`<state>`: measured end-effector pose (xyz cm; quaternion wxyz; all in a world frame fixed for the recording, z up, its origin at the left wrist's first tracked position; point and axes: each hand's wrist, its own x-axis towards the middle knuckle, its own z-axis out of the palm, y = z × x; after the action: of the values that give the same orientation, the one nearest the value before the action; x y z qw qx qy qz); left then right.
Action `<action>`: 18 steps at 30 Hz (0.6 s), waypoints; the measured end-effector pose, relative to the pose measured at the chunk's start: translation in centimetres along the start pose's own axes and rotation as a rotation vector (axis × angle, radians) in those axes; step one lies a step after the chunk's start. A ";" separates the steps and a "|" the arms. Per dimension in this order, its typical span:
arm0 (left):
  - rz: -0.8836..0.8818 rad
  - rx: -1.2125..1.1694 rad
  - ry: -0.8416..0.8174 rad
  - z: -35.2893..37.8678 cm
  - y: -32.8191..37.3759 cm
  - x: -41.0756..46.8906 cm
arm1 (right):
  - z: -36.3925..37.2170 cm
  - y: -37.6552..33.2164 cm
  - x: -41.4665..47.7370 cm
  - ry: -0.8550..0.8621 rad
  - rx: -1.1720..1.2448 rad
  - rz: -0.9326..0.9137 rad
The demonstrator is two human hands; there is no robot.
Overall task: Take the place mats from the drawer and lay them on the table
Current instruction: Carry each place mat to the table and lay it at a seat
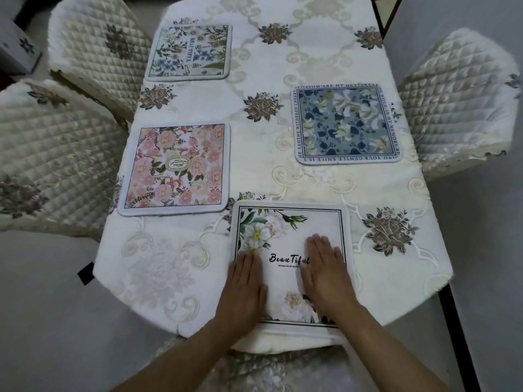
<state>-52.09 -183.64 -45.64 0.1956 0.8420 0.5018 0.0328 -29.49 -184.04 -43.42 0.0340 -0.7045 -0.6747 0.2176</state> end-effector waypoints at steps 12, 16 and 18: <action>0.010 0.155 -0.122 -2.2 -0.3 14.6 | -2.0 -1.6 11.6 -0.142 -0.101 -0.050; -0.061 0.146 -0.155 -3.7 -3.0 14.0 | -2.6 2.2 10.2 -0.106 -0.065 0.004; -0.052 0.156 -0.137 -4.4 -4.3 12.7 | -3.0 4.7 8.9 -0.092 -0.082 0.048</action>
<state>-50.51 -169.59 -44.96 0.1641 0.8417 0.5098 -0.0688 -24.09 -175.16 -44.67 -0.0313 -0.7107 -0.6666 0.2224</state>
